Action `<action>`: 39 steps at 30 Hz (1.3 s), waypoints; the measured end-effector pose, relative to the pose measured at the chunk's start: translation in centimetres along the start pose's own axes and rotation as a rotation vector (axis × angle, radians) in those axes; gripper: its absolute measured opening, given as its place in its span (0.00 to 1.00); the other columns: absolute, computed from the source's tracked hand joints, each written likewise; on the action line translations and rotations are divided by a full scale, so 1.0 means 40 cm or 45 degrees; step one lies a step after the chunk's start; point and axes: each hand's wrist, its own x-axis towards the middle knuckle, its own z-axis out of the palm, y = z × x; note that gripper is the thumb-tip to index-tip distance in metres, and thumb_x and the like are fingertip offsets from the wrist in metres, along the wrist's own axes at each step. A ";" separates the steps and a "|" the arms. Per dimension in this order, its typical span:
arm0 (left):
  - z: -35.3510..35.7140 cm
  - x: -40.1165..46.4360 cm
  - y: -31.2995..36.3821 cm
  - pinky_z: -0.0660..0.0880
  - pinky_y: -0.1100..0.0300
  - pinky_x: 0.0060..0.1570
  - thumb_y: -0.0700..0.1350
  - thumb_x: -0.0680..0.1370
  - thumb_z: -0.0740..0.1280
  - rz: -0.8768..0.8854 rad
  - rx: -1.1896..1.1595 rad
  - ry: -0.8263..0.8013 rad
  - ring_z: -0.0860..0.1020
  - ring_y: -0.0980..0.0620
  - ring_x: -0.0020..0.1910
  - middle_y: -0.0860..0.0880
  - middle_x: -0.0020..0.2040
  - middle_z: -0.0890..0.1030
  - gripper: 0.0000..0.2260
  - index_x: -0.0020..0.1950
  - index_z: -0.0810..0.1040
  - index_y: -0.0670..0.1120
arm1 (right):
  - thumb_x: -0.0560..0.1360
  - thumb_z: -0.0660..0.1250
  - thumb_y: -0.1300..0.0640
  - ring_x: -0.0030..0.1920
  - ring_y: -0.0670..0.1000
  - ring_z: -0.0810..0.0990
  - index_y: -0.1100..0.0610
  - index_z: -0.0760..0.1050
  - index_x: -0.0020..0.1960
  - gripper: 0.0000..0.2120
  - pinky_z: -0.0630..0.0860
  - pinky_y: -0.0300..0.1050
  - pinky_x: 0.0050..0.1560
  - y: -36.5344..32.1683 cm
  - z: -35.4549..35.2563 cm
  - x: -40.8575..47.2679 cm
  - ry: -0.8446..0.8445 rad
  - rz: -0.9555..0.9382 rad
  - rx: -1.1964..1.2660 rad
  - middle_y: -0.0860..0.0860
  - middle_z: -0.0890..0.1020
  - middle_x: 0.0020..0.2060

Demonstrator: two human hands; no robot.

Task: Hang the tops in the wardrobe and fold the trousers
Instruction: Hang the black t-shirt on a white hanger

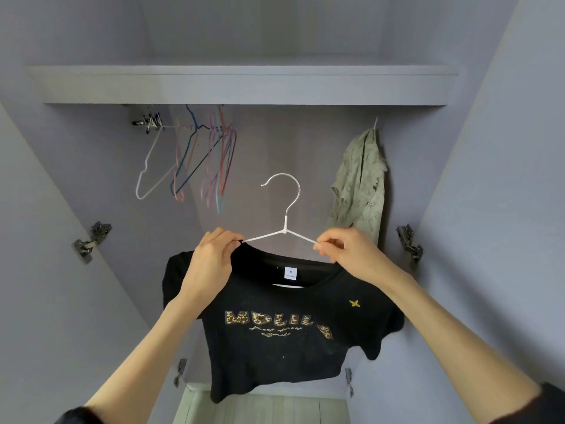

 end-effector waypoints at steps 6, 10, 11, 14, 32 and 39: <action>0.063 0.055 -0.033 0.70 0.61 0.48 0.38 0.79 0.63 0.066 0.043 -0.154 0.75 0.47 0.52 0.46 0.49 0.80 0.10 0.58 0.81 0.44 | 0.80 0.59 0.60 0.39 0.44 0.72 0.52 0.74 0.43 0.09 0.70 0.36 0.45 0.070 0.017 0.044 -0.021 0.335 0.189 0.46 0.76 0.39; 0.080 0.151 -0.034 0.76 0.51 0.49 0.33 0.76 0.65 0.277 0.063 -0.071 0.75 0.43 0.53 0.44 0.54 0.78 0.14 0.60 0.78 0.42 | 0.80 0.59 0.61 0.39 0.45 0.72 0.58 0.77 0.50 0.08 0.69 0.35 0.42 0.125 0.007 0.105 0.152 0.555 0.272 0.48 0.76 0.39; 0.081 0.185 -0.034 0.76 0.48 0.50 0.31 0.75 0.65 0.352 0.078 -0.023 0.74 0.42 0.54 0.43 0.56 0.78 0.16 0.61 0.77 0.42 | 0.79 0.59 0.61 0.40 0.45 0.73 0.59 0.77 0.50 0.08 0.70 0.37 0.44 0.136 0.004 0.127 0.198 0.596 0.319 0.48 0.76 0.39; 0.071 0.297 -0.023 0.73 0.44 0.56 0.28 0.71 0.65 0.550 0.134 0.129 0.70 0.41 0.62 0.40 0.62 0.74 0.21 0.63 0.75 0.41 | 0.79 0.60 0.63 0.41 0.45 0.75 0.60 0.78 0.50 0.08 0.69 0.40 0.53 0.149 -0.004 0.204 0.326 0.679 0.483 0.50 0.78 0.40; 0.067 0.620 -0.025 0.40 0.36 0.68 0.28 0.67 0.64 0.876 0.732 0.618 0.40 0.43 0.76 0.44 0.76 0.52 0.43 0.77 0.54 0.53 | 0.80 0.60 0.59 0.56 0.46 0.75 0.62 0.72 0.65 0.15 0.61 0.44 0.70 0.222 -0.182 0.588 0.695 0.484 1.167 0.52 0.79 0.55; 0.081 0.631 -0.032 0.40 0.37 0.69 0.29 0.67 0.62 0.874 0.771 0.688 0.39 0.45 0.76 0.45 0.75 0.52 0.42 0.76 0.53 0.54 | 0.80 0.61 0.61 0.59 0.50 0.76 0.63 0.72 0.65 0.15 0.67 0.51 0.69 0.266 -0.261 0.691 0.744 0.472 1.219 0.52 0.79 0.52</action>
